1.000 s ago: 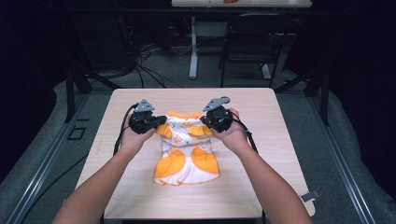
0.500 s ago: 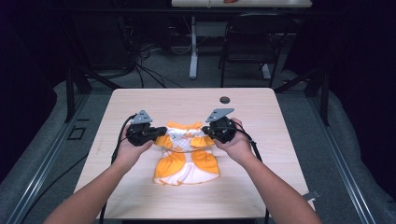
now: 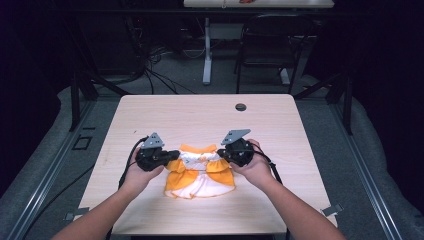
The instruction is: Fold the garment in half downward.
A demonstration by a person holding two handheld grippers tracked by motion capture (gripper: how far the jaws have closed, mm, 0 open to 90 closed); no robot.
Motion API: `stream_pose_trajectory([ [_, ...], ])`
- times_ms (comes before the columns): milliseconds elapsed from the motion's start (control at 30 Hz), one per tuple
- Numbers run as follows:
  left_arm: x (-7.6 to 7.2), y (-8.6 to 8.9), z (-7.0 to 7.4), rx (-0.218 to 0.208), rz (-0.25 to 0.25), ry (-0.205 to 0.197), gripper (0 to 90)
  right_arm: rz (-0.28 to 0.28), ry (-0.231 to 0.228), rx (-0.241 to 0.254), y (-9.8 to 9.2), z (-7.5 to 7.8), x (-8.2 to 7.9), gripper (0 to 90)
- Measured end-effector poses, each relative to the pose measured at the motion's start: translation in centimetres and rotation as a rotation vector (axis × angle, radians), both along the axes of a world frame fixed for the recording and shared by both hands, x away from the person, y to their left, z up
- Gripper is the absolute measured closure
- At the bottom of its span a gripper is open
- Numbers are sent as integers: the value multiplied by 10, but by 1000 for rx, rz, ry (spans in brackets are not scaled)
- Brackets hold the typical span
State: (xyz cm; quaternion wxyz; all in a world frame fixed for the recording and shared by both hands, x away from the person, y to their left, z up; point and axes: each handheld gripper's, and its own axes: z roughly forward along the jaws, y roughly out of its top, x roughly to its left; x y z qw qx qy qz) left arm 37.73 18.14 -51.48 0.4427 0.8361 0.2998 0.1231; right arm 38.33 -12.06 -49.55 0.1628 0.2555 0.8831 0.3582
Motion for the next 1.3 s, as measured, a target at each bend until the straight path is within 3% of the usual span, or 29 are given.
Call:
stream_pose_trajectory([
  [33, -2, 0, -3, -1, -1, 6, 869, 5, 6, -2, 0, 0, -2, 888],
  [67, -5, 1, -7, 1, -5, 18, 868, 4, 19, 30, -2, -3, -5, 887],
  [267, -14, 0, -18, -5, -16, 39, 858, 15, 42, 15, -4, -15, -16, 883],
  [467, -20, 3, -17, -19, -21, 49, 817, 16, 64, 34, -9, -18, -22, 846],
  [567, -18, 8, -10, -31, -4, 44, 795, 8, 67, 80, -14, -13, -23, 811],
  [767, -8, 11, 2, -31, 34, 17, 783, -41, 55, 118, -18, -6, -12, 842],
  [933, 5, 4, -8, -4, 51, 41, 848, -52, 85, 116, -10, -13, 3, 878],
  [1100, 6, -2, -18, -7, 33, 65, 867, -6, 132, 124, 2, -24, 9, 878],
  [1300, -7, -7, -21, 8, -18, 71, 875, 53, 160, 106, 8, -27, 1, 877],
])
